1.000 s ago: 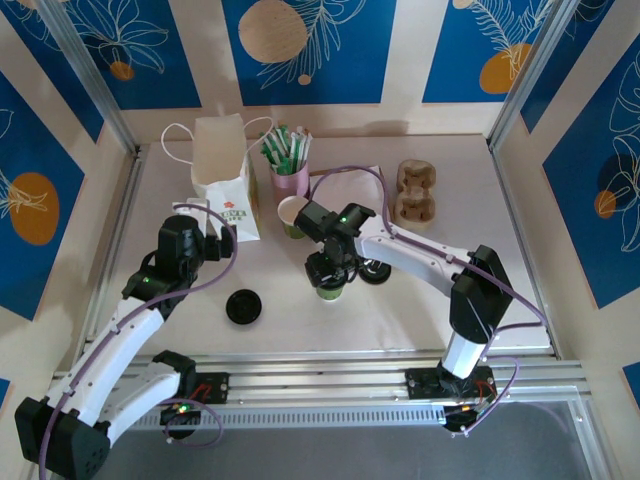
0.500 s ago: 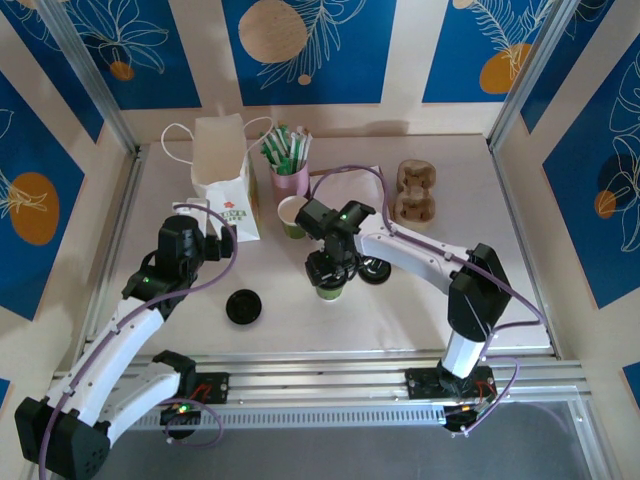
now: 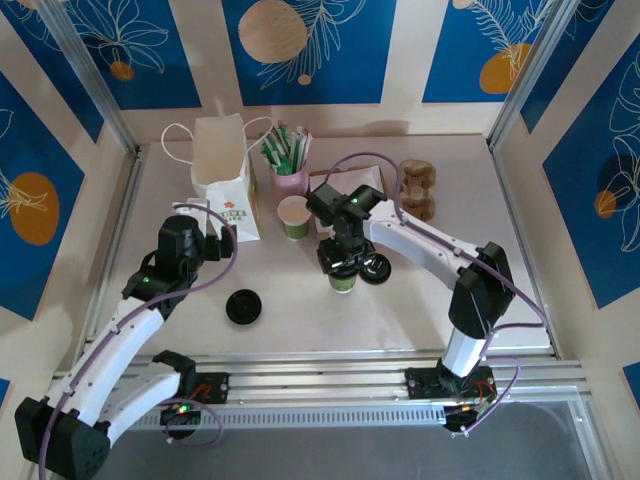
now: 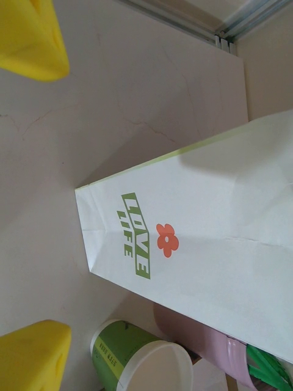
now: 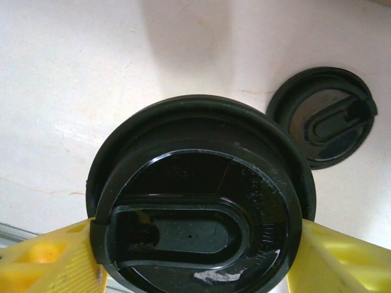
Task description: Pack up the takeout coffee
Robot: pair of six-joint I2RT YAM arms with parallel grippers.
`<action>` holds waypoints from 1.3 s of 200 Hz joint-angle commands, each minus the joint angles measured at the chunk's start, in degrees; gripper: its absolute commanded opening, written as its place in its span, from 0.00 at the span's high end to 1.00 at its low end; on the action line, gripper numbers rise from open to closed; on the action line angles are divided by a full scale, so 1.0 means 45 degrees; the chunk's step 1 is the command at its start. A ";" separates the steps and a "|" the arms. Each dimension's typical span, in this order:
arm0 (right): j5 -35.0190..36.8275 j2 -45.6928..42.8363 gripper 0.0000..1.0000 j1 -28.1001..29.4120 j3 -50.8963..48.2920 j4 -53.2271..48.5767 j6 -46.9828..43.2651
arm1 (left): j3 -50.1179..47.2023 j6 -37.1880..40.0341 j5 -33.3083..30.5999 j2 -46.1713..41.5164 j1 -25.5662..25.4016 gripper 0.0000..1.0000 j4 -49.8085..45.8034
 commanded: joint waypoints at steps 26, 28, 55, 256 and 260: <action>0.0315 -0.2122 0.33 -0.1596 0.0223 -0.0790 -0.0364 | 0.0140 0.0286 0.0084 -0.0081 -0.0176 0.00 -0.0101; 0.0361 -0.2191 0.33 -0.1687 0.0199 -0.0813 -0.0385 | 0.0140 0.0286 0.0087 -0.0081 -0.0178 0.00 -0.0097; 0.0407 -0.3294 0.33 -0.3937 -0.0406 -0.0708 -0.0732 | 0.0140 0.0267 0.0126 -0.0037 -0.0239 0.00 -0.0109; 0.0804 -0.1756 0.30 -1.1393 -0.1892 0.0778 -0.0280 | 0.0159 0.0207 0.0238 0.0188 -0.0959 0.00 -0.0142; 0.0800 -0.1762 0.30 -1.1418 -0.1900 0.0805 -0.0261 | 0.0161 0.0211 0.0241 0.0183 -0.0960 0.00 -0.0139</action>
